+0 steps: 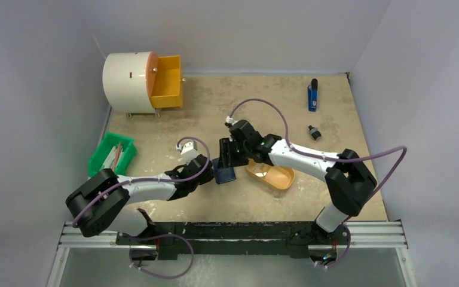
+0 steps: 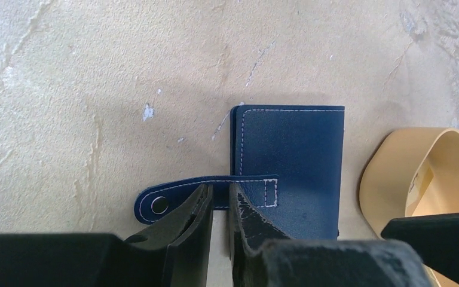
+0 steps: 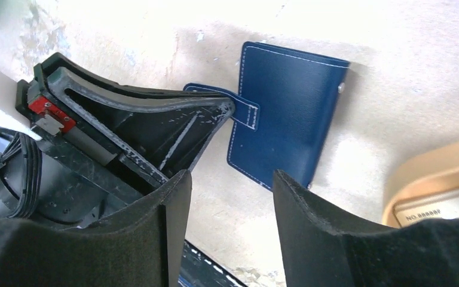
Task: Put the credit cards into the card holder
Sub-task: Close the card holder at the center of the board.
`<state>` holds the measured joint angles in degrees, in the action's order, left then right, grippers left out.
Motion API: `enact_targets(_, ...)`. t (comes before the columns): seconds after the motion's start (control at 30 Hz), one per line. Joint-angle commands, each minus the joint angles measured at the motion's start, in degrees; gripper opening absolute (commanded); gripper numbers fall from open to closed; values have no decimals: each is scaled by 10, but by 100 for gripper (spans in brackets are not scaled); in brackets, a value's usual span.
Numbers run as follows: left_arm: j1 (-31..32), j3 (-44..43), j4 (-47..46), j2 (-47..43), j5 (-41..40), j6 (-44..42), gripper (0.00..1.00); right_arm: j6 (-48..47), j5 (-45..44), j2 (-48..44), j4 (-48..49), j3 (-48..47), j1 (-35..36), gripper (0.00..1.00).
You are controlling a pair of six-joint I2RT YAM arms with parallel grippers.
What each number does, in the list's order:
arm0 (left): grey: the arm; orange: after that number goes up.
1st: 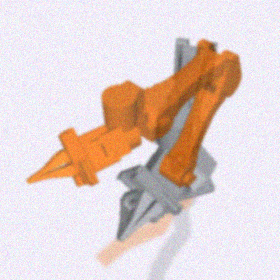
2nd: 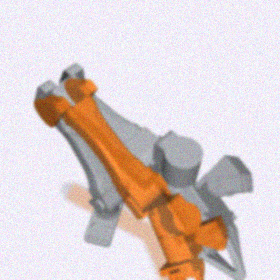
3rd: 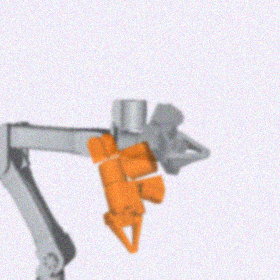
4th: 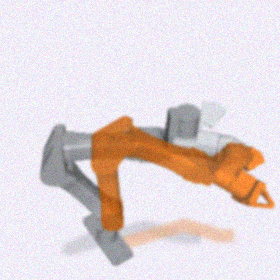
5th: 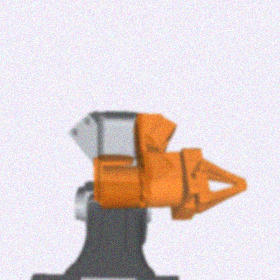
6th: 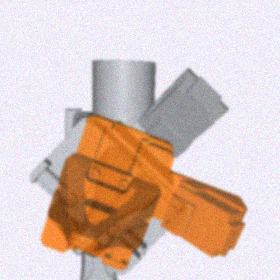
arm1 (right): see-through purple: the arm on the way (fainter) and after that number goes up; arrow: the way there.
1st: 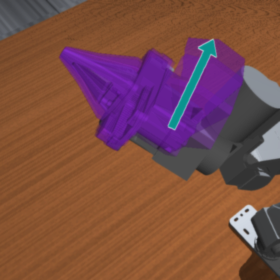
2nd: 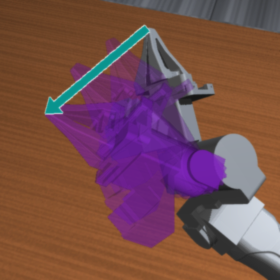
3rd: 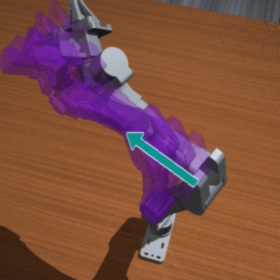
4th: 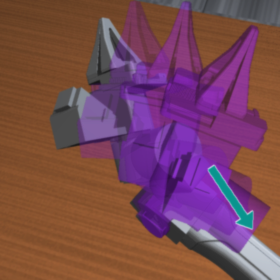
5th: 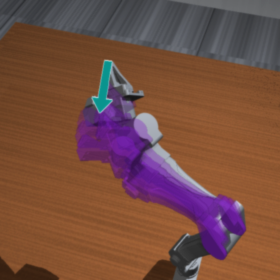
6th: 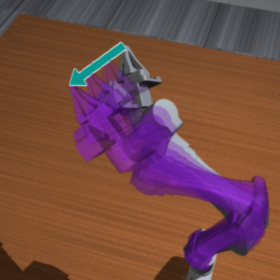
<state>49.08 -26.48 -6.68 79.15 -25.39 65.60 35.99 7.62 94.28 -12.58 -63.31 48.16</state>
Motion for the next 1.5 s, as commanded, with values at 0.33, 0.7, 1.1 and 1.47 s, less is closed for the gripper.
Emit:
enact_targets(0.33,-4,35,21,28,-16,16,16,80,46,-4,82,90,-65,65)
enact_targets(0.7,-4,42,16,31,-14,22,16,122,82,19,116,117,-65,65)
enact_targets(1.1,-4,46,12,32,-12,23,15,200,81,24,232,201,-65,61)
enact_targets(1.47,-5,50,5,37,-8,25,15,241,96,42,362,248,-64,52)
